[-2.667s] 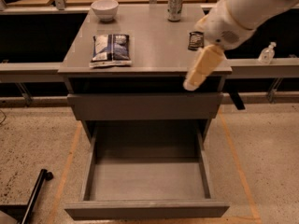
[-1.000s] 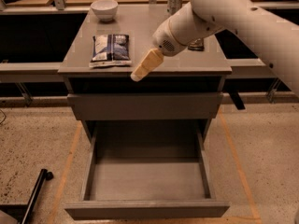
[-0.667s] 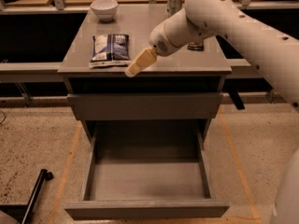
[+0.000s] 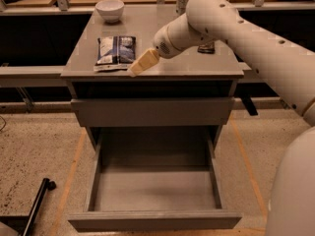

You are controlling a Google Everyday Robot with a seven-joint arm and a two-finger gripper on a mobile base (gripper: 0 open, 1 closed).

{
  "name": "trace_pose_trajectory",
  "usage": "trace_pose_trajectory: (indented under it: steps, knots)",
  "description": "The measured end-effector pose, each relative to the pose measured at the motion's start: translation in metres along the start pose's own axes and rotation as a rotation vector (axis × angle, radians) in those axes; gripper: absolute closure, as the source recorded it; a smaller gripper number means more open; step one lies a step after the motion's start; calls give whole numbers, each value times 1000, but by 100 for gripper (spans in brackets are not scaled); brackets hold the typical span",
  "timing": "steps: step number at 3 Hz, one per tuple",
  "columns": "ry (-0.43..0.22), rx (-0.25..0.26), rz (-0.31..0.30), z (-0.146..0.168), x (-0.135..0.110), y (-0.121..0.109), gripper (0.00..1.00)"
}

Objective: Place blue chip bag into middle drawer

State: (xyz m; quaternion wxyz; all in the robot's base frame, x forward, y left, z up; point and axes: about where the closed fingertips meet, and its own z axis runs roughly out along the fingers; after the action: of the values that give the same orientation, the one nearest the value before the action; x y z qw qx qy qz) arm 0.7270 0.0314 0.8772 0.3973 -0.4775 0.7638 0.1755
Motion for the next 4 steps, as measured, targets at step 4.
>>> trace_pose_trajectory:
  steps: [4]
  knots:
    - [-230,49,143,56,-28,-39,0]
